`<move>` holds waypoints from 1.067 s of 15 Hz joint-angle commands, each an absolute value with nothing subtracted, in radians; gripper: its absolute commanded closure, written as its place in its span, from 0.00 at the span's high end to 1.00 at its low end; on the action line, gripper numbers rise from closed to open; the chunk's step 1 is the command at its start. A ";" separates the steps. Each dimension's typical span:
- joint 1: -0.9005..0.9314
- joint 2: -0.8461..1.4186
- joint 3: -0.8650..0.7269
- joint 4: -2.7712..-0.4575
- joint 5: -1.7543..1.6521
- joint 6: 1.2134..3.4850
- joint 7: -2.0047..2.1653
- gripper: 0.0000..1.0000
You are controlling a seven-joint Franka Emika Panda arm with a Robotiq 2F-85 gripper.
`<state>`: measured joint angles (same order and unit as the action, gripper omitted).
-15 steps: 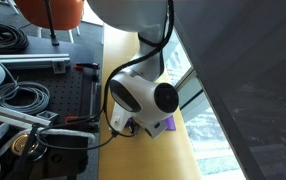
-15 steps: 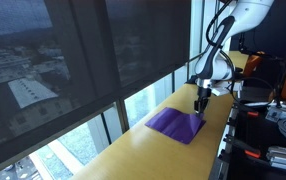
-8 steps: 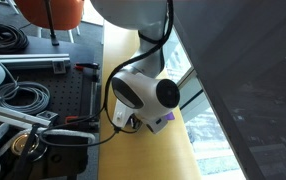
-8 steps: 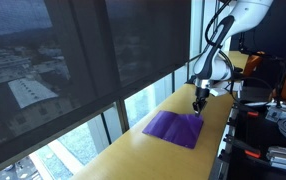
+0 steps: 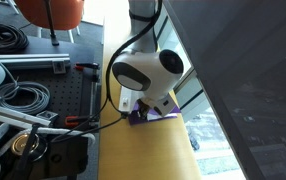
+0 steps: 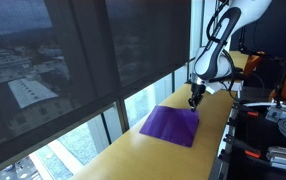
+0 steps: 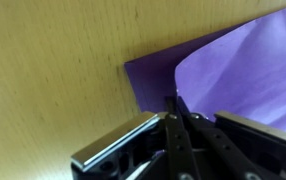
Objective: Open the purple file
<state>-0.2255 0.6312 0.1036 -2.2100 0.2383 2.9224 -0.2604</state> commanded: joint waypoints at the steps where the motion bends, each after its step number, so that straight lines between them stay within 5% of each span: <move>1: -0.044 0.549 -0.063 -2.285 0.120 2.954 -0.076 0.00; 16: 0.239 0.465 -0.364 -2.343 -0.158 2.848 0.224 0.00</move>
